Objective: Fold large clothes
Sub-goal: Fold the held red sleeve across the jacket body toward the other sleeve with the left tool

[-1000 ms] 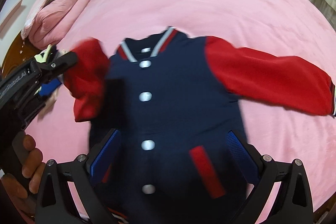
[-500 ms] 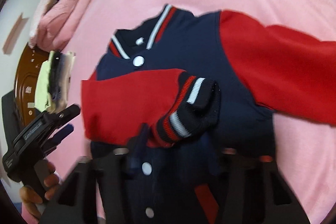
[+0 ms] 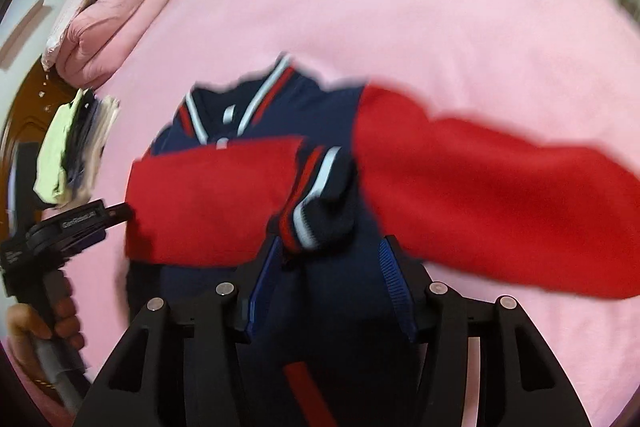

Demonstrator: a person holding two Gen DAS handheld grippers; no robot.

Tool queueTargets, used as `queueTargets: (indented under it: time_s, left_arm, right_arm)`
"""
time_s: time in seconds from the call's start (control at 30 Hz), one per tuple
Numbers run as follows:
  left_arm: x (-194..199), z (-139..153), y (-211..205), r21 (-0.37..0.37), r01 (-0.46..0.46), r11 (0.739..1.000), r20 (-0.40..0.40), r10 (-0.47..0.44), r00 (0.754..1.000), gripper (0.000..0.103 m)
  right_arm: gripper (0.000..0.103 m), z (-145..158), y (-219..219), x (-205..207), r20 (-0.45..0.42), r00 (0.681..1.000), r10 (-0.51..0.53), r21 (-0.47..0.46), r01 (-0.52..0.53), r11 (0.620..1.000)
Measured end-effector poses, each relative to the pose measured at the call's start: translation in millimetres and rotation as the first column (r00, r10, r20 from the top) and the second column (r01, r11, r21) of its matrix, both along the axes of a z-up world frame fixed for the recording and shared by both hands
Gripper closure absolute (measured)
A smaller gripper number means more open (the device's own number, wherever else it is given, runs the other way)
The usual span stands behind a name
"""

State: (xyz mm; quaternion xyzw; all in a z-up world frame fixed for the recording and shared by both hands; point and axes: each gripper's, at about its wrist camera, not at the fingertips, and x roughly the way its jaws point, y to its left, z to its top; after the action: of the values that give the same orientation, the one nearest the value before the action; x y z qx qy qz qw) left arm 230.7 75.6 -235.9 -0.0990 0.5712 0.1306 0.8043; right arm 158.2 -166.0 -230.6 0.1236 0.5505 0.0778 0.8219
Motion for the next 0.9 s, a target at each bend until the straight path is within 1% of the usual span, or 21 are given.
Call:
queueTargets:
  time_s: [0.03,0.07,0.1,0.17,0.23,0.27,0.33,0.37,0.4,0.43,0.5,0.53,0.57,0.6,0.63,0.7,0.77,0.8,0.83,0.87,0.9]
  left_arm:
    - [1,1,-5,-0.051,0.052,0.997,0.007,-0.052,0.999,0.048]
    - [2,-2,-10,-0.110,0.102,0.989,0.003,-0.102,0.995,0.055]
    - [5,-8,-15,-0.154,0.134,0.979,-0.009,-0.137,0.991,0.061]
    - [12,-23,-19,-0.167,0.142,0.976,-0.048,-0.152,0.987,0.063]
    - [22,-41,-13,-0.151,0.118,0.981,-0.081,-0.131,0.988,0.066]
    - [26,-47,-10,-0.157,0.095,0.983,-0.080,-0.109,0.991,0.068]
    - [33,-57,6,-0.214,0.042,0.976,-0.054,-0.055,0.997,0.068]
    - [36,-60,15,-0.247,0.013,0.969,-0.050,-0.027,0.998,0.069]
    - [38,-61,23,-0.273,-0.008,0.962,-0.043,-0.004,0.999,0.071]
    - [38,-58,29,-0.278,-0.015,0.960,-0.029,0.008,1.000,0.072]
    - [36,-49,37,-0.176,-0.016,0.984,0.011,0.018,1.000,0.073]
    - [34,-45,41,-0.090,-0.019,0.996,0.019,0.020,1.000,0.073]
    - [32,-44,45,-0.051,-0.020,0.999,0.012,0.020,1.000,0.073]
    - [30,-44,51,-0.025,-0.031,0.999,-0.006,0.031,0.999,0.073]
    - [26,-42,59,-0.031,-0.042,0.999,-0.011,0.042,0.999,0.073]
    - [16,-33,67,-0.076,-0.040,0.996,0.021,0.041,0.999,0.073]
    - [3,-21,72,-0.131,-0.014,0.991,0.073,0.023,0.997,0.073]
    - [-2,-17,72,-0.169,0.013,0.986,0.089,0.003,0.996,0.073]
    - [-5,-17,67,-0.205,0.044,0.978,0.075,-0.029,0.997,0.073]
    - [-8,-19,66,-0.219,0.066,0.973,0.048,-0.056,0.997,0.073]
    - [-10,-23,61,-0.214,0.082,0.973,0.017,-0.081,0.997,0.073]
  right_arm:
    - [0.055,11,1,-2,0.053,0.999,0.003,0.018,-0.004,1.000]
    - [0.062,17,3,-2,0.083,0.996,0.022,0.075,-0.028,0.997]
    - [0.076,15,4,-1,0.088,0.995,0.046,0.138,-0.058,0.989]
    - [0.082,2,27,13,0.042,0.992,0.123,0.270,-0.130,0.954]
    - [0.086,-15,57,25,0.007,0.983,0.185,0.329,-0.176,0.928]
    - [0.086,-24,69,31,-0.024,0.979,0.202,0.324,-0.184,0.928]
    - [0.087,-40,85,44,-0.080,0.977,0.197,0.267,-0.170,0.949]
    - [0.090,-44,83,48,-0.086,0.980,0.181,0.254,-0.154,0.955]
    - [0.097,-48,81,52,-0.080,0.983,0.165,0.248,-0.141,0.958]
    - [0.099,-48,75,52,-0.068,0.987,0.143,0.231,-0.123,0.965]
    - [0.101,-45,53,58,-0.038,0.997,0.062,0.063,-0.060,0.996]
    - [0.103,-45,40,57,-0.030,0.999,0.030,-0.012,-0.031,0.999]
    - [0.103,-43,30,54,-0.026,1.000,0.011,-0.021,-0.012,1.000]
    - [0.103,-40,21,52,-0.028,1.000,-0.006,0.028,0.007,1.000]
    - [0.103,-34,17,49,-0.025,0.999,-0.036,0.020,0.036,0.999]
    - [0.103,-15,16,40,0.055,0.997,-0.058,0.001,0.058,0.998]
    - [0.102,5,17,26,0.143,0.988,-0.064,0.092,0.051,0.994]
    - [0.100,7,23,24,0.146,0.988,-0.049,0.173,0.023,0.985]
    - [0.100,4,29,24,0.119,0.993,-0.022,0.238,-0.007,0.971]
    - [0.100,-3,38,23,0.071,0.997,0.016,0.290,-0.036,0.956]
    - [0.100,-9,45,23,0.036,0.998,0.043,0.305,-0.052,0.951]
